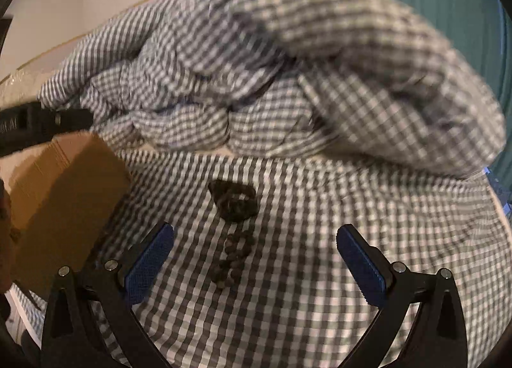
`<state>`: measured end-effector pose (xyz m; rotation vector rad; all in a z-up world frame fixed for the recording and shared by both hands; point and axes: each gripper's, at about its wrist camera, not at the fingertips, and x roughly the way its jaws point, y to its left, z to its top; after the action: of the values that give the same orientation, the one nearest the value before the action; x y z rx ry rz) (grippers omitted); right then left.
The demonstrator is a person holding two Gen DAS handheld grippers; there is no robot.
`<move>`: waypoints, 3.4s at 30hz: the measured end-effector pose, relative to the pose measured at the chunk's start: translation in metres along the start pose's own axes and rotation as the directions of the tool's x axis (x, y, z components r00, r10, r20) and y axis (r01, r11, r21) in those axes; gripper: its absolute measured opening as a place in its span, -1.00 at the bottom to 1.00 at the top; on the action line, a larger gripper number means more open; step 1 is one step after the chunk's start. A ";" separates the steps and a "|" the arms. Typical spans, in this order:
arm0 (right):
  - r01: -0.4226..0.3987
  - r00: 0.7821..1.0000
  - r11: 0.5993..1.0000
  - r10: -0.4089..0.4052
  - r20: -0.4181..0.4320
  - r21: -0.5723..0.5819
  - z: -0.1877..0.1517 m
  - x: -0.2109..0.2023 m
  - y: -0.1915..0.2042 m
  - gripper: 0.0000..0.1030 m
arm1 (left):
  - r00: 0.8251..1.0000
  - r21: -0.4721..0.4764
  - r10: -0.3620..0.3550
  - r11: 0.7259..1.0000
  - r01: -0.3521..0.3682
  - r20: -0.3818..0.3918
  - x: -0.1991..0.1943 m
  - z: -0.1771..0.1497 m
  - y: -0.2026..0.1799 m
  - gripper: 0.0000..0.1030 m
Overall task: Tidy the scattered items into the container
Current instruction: 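Move both grippers back over the black hair clip and dark beads, then grasp the string of dark beads with the right gripper, then grasp the black hair clip with the left gripper, then carry the hair clip in the left gripper and beads in the right toward the box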
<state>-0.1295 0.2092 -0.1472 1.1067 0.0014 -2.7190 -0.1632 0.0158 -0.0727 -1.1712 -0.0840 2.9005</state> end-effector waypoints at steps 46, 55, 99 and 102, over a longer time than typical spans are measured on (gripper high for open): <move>0.033 0.991 0.997 -0.025 -0.129 0.064 -0.029 0.055 -0.062 -0.79 | 0.978 0.009 -0.042 0.999 0.044 -0.204 0.154 -0.028 -0.062 0.78; 0.023 0.991 0.998 -0.015 -0.130 0.059 -0.031 0.058 -0.058 -0.79 | 0.961 0.019 -0.029 0.999 0.035 -0.274 0.178 -0.038 -0.061 0.26; 0.002 0.999 1.000 -0.003 0.048 0.010 0.008 -0.065 0.001 -0.79 | 0.993 0.005 -0.122 0.993 0.122 -0.007 -0.038 -0.006 0.005 -0.89; -0.002 0.997 1.000 0.004 0.081 -0.014 0.015 -0.086 0.019 -0.79 | 0.993 -0.005 -0.110 0.994 0.111 0.032 -0.068 -0.002 0.021 -0.89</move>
<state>-0.0757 0.2057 -0.0756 0.9917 0.0062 -2.7547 -0.1131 -0.0070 -0.0283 -1.0842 -0.1543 2.8251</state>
